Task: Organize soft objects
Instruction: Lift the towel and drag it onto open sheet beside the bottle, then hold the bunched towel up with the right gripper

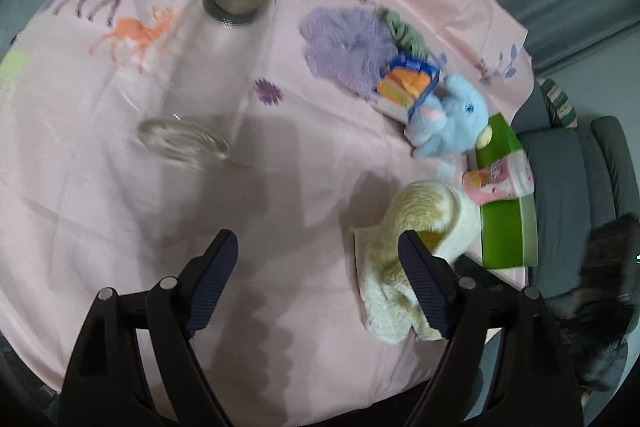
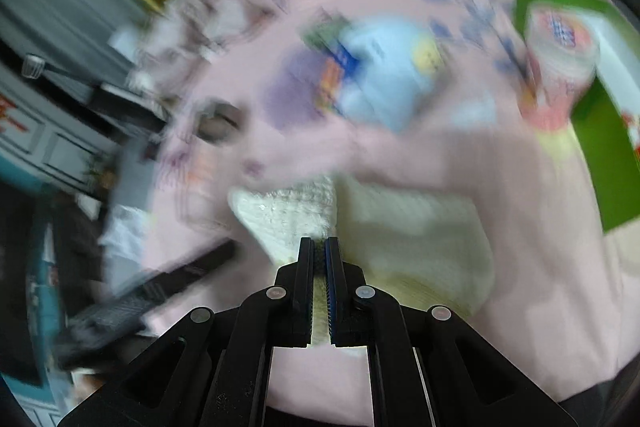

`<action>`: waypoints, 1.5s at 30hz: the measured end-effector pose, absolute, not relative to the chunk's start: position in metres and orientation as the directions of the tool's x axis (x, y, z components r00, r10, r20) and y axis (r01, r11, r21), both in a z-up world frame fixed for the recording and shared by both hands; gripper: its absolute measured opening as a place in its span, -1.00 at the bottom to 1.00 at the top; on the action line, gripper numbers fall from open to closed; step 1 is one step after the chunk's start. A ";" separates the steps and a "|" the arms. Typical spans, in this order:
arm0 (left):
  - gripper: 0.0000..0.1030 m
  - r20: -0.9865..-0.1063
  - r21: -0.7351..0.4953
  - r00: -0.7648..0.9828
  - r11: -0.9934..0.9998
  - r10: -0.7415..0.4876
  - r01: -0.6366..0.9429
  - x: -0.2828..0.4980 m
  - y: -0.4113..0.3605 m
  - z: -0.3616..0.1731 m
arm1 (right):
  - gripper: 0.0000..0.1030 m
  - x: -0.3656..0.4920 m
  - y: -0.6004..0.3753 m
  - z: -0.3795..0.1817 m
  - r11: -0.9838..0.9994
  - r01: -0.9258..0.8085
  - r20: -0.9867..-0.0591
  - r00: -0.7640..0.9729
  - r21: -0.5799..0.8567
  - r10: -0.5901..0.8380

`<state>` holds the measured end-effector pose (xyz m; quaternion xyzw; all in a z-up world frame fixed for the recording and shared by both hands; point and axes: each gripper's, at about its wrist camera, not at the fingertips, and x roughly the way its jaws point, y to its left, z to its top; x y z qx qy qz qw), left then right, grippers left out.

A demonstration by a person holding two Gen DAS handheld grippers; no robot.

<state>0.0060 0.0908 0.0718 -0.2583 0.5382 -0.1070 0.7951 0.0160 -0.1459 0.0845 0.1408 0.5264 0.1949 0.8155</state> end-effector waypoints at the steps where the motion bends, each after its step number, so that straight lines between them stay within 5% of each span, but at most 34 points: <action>1: 0.59 -0.798 -0.532 0.386 0.841 -0.463 -0.093 0.007 0.087 0.070 | -0.88 0.018 -0.147 0.074 0.900 -0.161 -0.833 0.343 0.404 0.435; 6: 0.59 -0.823 -0.488 0.331 0.873 -0.462 0.007 0.006 0.049 0.067 | -0.86 0.018 -0.167 0.054 0.923 -0.119 -0.872 0.302 0.366 0.384; 8: 0.59 -0.824 -0.487 0.316 0.873 -0.471 0.030 0.005 0.035 0.062 | -0.70 0.016 -0.175 0.052 0.915 -0.110 -0.867 0.295 0.387 0.402; 10: 0.57 -0.829 -0.485 0.293 0.873 -0.477 0.050 0.006 0.024 0.057 | -0.16 0.014 -0.181 0.053 0.916 -0.122 -0.864 0.305 0.381 0.400; 12: 0.52 -0.825 -0.504 0.278 0.863 -0.493 0.036 0.007 0.018 0.051 | -0.05 0.012 -0.192 0.059 0.914 -0.107 -0.849 0.342 0.391 0.403; 16: 0.36 -0.840 -0.475 0.272 0.879 -0.469 0.047 0.007 0.005 0.047 | 0.53 0.017 -0.216 0.060 0.855 -0.055 -0.787 0.364 0.515 0.498; 18: 0.25 -0.845 -0.462 0.276 0.885 -0.458 0.055 0.006 0.000 0.046 | 0.61 0.021 -0.219 0.061 0.853 -0.043 -0.780 0.381 0.521 0.496; 24: -0.39 -0.836 -0.480 0.272 0.875 -0.477 0.060 0.004 -0.005 0.042 | 0.61 0.028 -0.204 0.040 0.837 -0.084 -0.799 0.258 0.541 0.543; 32: -0.62 -0.849 -0.437 0.290 0.895 -0.442 0.087 0.004 -0.021 0.043 | 0.56 0.038 -0.182 0.025 0.806 -0.092 -0.782 0.201 0.585 0.590; 34: -0.65 -0.846 -0.435 0.302 0.897 -0.439 0.086 0.005 -0.021 0.045 | 0.19 0.041 -0.175 0.026 0.806 -0.110 -0.781 0.201 0.582 0.592; 37: -0.72 -0.839 -0.441 0.324 0.895 -0.437 0.068 0.009 -0.019 0.051 | 0.00 0.042 -0.166 0.033 0.805 -0.152 -0.779 0.203 0.574 0.593; 45: -0.72 -0.781 -0.442 0.463 0.895 -0.419 0.063 0.012 0.001 0.093 | -0.02 0.043 -0.140 0.084 0.793 -0.298 -0.751 0.267 0.532 0.604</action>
